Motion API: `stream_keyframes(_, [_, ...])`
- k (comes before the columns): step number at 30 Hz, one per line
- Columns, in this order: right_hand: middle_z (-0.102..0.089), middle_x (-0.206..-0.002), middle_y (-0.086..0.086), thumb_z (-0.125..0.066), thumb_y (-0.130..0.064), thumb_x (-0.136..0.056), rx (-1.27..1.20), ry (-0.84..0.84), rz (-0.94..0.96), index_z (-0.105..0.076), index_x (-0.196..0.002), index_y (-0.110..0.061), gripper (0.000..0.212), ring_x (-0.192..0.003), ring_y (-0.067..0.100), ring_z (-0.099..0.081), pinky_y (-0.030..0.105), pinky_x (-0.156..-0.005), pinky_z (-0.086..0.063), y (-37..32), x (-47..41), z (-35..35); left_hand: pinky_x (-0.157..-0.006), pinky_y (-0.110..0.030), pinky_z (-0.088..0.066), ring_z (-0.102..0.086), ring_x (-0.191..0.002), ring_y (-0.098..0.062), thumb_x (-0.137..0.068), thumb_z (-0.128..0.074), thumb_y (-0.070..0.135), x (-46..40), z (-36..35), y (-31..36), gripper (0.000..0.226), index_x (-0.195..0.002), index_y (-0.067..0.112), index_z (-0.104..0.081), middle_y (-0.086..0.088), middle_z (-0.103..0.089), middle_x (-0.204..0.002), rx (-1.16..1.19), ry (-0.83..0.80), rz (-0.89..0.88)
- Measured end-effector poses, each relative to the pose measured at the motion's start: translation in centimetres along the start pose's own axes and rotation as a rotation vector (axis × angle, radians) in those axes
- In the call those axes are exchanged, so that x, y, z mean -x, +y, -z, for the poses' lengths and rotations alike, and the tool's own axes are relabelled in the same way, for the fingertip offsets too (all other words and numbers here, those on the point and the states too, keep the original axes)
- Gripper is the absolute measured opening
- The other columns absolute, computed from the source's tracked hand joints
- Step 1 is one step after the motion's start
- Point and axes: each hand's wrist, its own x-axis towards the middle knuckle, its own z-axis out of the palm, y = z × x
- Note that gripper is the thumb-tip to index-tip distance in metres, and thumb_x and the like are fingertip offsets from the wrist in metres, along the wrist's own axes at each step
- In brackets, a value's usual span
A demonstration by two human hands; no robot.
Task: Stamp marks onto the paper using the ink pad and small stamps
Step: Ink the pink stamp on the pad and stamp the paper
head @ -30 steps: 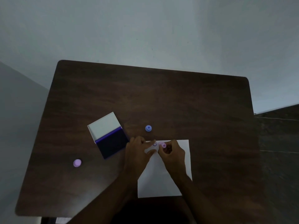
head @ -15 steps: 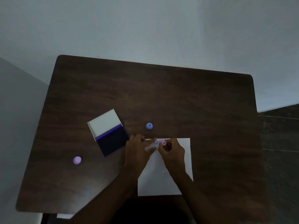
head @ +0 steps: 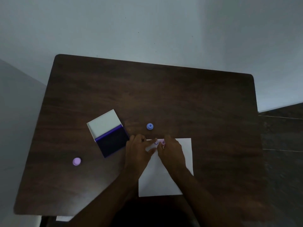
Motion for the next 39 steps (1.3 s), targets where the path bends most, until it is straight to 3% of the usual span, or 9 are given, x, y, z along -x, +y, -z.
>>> stream_keyframes(3, [-0.055,-0.134,0.009,-0.055,-0.029,-0.093,0.198,-0.091,0.077,-0.051,-0.130,-0.014,0.040,-0.123,0.022,-0.051,0.034,-0.105,-0.038,-0.7,0.1,0.2,-0.096,-0.028,-0.037,-0.051,-0.112,-0.018,-0.081,-0.066,0.047,0.1,-0.2,-0.2,0.050,-0.119,0.016,-0.055,-0.004,-0.056,-0.122,-0.033,-0.054,0.003])
stream_keyframes(7, [-0.053,-0.134,0.008,-0.058,-0.028,-0.090,0.276,-0.082,0.130,-0.048,-0.131,-0.013,0.044,-0.123,0.022,-0.049,0.032,-0.103,-0.039,-1.3,0.4,0.2,-0.087,-0.026,-0.036,-0.051,-0.103,-0.016,-0.078,-0.068,0.051,0.6,-0.1,-0.5,0.040,-0.110,0.025,-0.064,-0.001,-0.060,-0.112,-0.098,0.118,-0.176])
stream_keyframes(10, [-0.049,-0.137,0.012,-0.059,-0.027,-0.090,0.319,-0.106,0.087,-0.042,-0.133,-0.008,0.050,-0.125,0.024,-0.047,0.032,-0.104,-0.038,-1.6,0.5,0.4,-0.094,-0.031,-0.036,-0.048,-0.113,-0.017,-0.079,-0.065,0.052,1.0,0.1,-0.5,0.048,-0.123,0.032,-0.059,0.001,-0.058,-0.123,-0.147,0.155,-0.225])
stream_keyframes(14, [-0.038,-0.146,0.013,-0.060,-0.033,-0.089,0.251,-0.218,-0.056,-0.030,-0.142,-0.008,0.065,-0.133,0.025,-0.040,0.032,-0.109,-0.033,-1.9,0.5,0.4,-0.105,-0.029,-0.027,-0.042,-0.127,-0.016,-0.083,-0.060,0.054,1.3,0.0,-1.1,0.060,-0.135,0.028,-0.048,0.002,-0.049,-0.138,-0.152,0.137,-0.210])
stream_keyframes(17, [-0.032,-0.150,0.013,-0.058,-0.035,-0.090,0.243,-0.223,-0.045,-0.024,-0.145,-0.008,0.070,-0.136,0.025,-0.036,0.033,-0.111,-0.030,-1.9,0.6,0.4,-0.108,-0.028,-0.026,-0.043,-0.129,-0.017,-0.083,-0.061,0.052,1.4,-0.2,-1.6,0.062,-0.136,0.023,-0.047,0.000,-0.049,-0.140,-0.136,0.128,-0.206])
stream_keyframes(27, [-0.030,-0.150,0.015,-0.052,-0.032,-0.094,0.267,-0.213,0.022,-0.025,-0.145,-0.007,0.063,-0.137,0.025,-0.033,0.032,-0.112,-0.028,-2.0,1.8,0.9,-0.100,-0.033,-0.035,-0.052,-0.119,-0.020,-0.080,-0.067,0.046,1.5,-0.5,-1.4,0.047,-0.121,0.024,-0.062,0.000,-0.061,-0.127,-0.128,0.194,-0.237])
stream_keyframes(39, [-0.026,-0.152,0.016,-0.049,-0.030,-0.096,0.229,-0.237,0.055,-0.018,-0.147,-0.005,0.064,-0.139,0.026,-0.028,0.031,-0.112,-0.025,-1.6,1.8,1.3,-0.108,-0.027,-0.024,-0.041,-0.130,-0.014,-0.084,-0.059,0.054,1.0,-0.4,-1.3,0.058,-0.134,0.028,-0.048,0.005,-0.048,-0.141,-0.133,0.121,-0.224])
